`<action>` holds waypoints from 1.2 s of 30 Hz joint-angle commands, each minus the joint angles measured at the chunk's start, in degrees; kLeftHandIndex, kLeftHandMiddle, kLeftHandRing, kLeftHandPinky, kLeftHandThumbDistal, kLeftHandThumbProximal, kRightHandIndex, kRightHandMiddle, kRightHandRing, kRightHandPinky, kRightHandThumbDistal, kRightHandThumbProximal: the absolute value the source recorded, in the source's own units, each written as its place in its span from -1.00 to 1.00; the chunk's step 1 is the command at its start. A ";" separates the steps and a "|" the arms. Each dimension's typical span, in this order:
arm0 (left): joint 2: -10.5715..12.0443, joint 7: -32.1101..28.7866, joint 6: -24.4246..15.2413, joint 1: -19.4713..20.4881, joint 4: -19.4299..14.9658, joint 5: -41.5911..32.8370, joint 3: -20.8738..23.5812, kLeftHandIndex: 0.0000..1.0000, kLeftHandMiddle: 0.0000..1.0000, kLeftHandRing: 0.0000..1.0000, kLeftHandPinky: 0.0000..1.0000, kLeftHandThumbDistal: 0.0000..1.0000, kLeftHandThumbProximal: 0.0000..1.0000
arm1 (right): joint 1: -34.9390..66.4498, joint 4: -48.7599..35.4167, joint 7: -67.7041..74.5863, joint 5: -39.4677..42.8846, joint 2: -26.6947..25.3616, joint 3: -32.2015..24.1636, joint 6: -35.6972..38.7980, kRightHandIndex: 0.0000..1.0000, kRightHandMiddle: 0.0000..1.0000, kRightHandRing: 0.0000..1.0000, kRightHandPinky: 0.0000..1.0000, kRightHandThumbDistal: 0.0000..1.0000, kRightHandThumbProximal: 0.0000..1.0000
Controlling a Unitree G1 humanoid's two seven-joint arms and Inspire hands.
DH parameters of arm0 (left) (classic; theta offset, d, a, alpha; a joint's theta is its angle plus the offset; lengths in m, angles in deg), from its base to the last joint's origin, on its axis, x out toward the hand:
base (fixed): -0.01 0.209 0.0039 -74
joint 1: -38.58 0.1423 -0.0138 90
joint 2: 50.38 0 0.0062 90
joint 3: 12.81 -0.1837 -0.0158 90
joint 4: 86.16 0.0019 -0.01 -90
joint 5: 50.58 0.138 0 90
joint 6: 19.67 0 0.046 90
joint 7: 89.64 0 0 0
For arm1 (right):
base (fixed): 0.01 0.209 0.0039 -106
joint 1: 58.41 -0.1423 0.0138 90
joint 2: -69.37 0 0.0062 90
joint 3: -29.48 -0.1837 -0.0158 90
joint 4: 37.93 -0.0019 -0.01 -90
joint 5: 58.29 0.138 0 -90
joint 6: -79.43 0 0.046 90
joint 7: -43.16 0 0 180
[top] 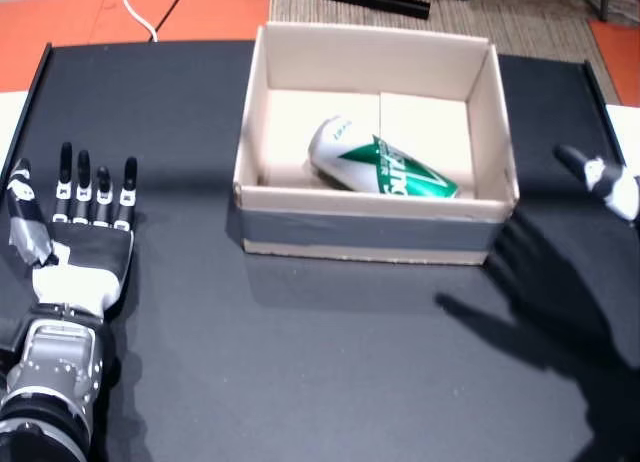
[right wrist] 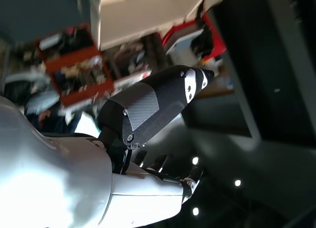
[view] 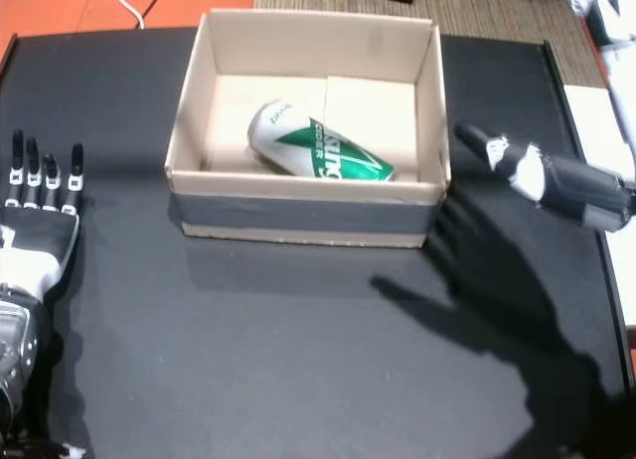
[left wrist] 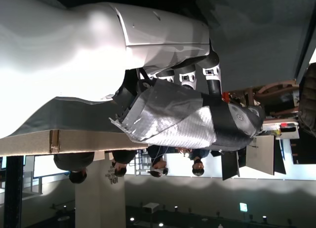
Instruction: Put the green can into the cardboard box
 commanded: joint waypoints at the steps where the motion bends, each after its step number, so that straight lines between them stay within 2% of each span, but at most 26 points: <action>1: -0.13 1.32 -0.06 2.00 1.03 0.64 -0.13 0.07 -0.44 -0.26 0.18 0.31 0.46 | 4.64 -2.21 -1.90 2.23 1.26 -1.08 -0.16 0.45 0.68 0.87 0.93 0.96 -0.19; 4: -0.24 0.88 0.10 2.12 1.03 0.62 -0.13 0.10 -0.41 -0.23 0.23 0.31 0.48 | 10.84 -3.14 -8.70 10.12 1.87 0.69 0.22 0.62 0.79 0.97 1.00 0.77 -0.27; 6: -0.38 1.23 0.10 2.15 1.02 0.77 -0.26 0.10 -0.41 -0.23 0.22 0.23 0.49 | 13.88 -3.69 -12.64 14.28 2.47 1.13 0.17 0.63 0.80 0.97 1.00 0.77 -0.36; 7: -0.46 1.42 0.09 2.13 1.01 0.82 -0.31 0.10 -0.40 -0.21 0.22 0.18 0.50 | 15.38 -4.30 -14.04 15.54 3.02 1.00 -0.19 0.64 0.80 0.97 1.00 0.83 -0.42; 9: -0.70 1.47 0.31 2.13 1.01 0.84 -0.36 0.10 -0.39 -0.17 0.23 0.14 0.53 | 17.98 -5.17 -16.03 17.27 4.74 0.60 -0.80 0.63 0.81 0.98 1.00 0.84 -0.63; 11: -0.89 1.63 0.42 2.08 0.99 0.91 -0.47 0.09 -0.41 -0.20 0.26 0.11 0.55 | 19.26 -4.96 -16.84 17.94 7.13 0.15 -0.38 0.61 0.80 0.97 1.00 0.90 -0.73; 14: -1.17 1.29 0.78 2.12 1.00 0.65 -0.16 0.09 -0.42 -0.24 0.29 0.17 0.45 | 19.59 -2.20 -14.68 14.23 12.10 -1.20 1.50 0.51 0.74 0.92 1.00 0.89 -0.59; 17: -1.46 0.22 1.35 2.32 1.04 0.37 0.22 0.10 -0.44 -0.25 0.26 0.22 0.39 | 19.44 1.70 -11.70 10.00 16.87 -2.00 3.28 0.42 0.64 0.84 0.98 1.00 -0.52; 19: -1.67 0.00 1.65 2.28 1.05 0.33 0.33 0.07 -0.44 -0.24 0.25 0.22 0.39 | 19.31 4.55 -9.35 7.02 19.24 -2.08 4.51 0.41 0.62 0.82 0.97 0.94 -0.43; 21: -1.81 -0.15 1.91 2.22 1.06 0.20 0.51 0.07 -0.44 -0.24 0.19 0.25 0.35 | 18.87 7.93 -7.30 4.95 20.83 -1.90 6.24 0.42 0.61 0.82 0.97 0.89 -0.35; 23: -1.96 0.07 1.90 2.11 1.06 0.39 0.42 0.06 -0.44 -0.24 0.21 0.23 0.39 | 18.30 10.12 -1.89 -0.55 22.06 -2.51 6.76 0.34 0.57 0.81 0.94 0.90 -0.24; 25: -2.13 0.34 1.60 2.00 1.05 0.94 -0.03 0.07 -0.42 -0.23 0.25 0.21 0.42 | 17.30 12.01 6.51 -7.93 22.45 -2.35 6.33 0.25 0.53 0.79 0.90 0.86 -0.31; 27: -2.28 0.22 1.51 1.96 1.05 1.23 -0.34 0.10 -0.37 -0.19 0.28 0.22 0.43 | 15.38 15.43 16.00 -14.76 21.97 -0.22 5.89 0.24 0.50 0.71 0.87 0.73 -0.29; 28: -2.32 0.19 1.54 1.93 1.07 1.19 -0.31 0.09 -0.37 -0.20 0.28 0.24 0.41 | 14.47 17.29 19.47 -16.83 21.77 1.10 5.67 0.27 0.51 0.69 0.87 0.75 -0.25; 30: -2.42 0.43 1.70 1.76 1.08 0.98 -0.09 0.06 -0.42 -0.22 0.24 0.20 0.40 | 12.52 21.65 23.97 -18.16 22.44 3.69 5.89 0.29 0.51 0.67 0.80 0.83 -0.24; 32: -2.53 0.56 1.73 1.62 1.06 0.96 -0.05 0.08 -0.40 -0.20 0.23 0.17 0.44 | 11.19 24.63 25.85 -17.67 23.40 5.90 5.91 0.29 0.51 0.67 0.79 0.81 -0.11; 34: -2.61 0.22 1.77 1.60 1.03 0.89 0.01 0.11 -0.38 -0.21 0.23 0.19 0.44 | 10.65 26.81 21.91 -12.04 25.05 7.33 9.52 0.33 0.53 0.65 0.77 0.99 -0.04; 36: -2.81 -0.31 2.08 1.66 1.06 0.65 0.24 0.13 -0.38 -0.22 0.23 0.25 0.37 | 10.26 27.80 18.93 -7.91 26.11 8.10 12.09 0.33 0.53 0.63 0.76 1.00 0.03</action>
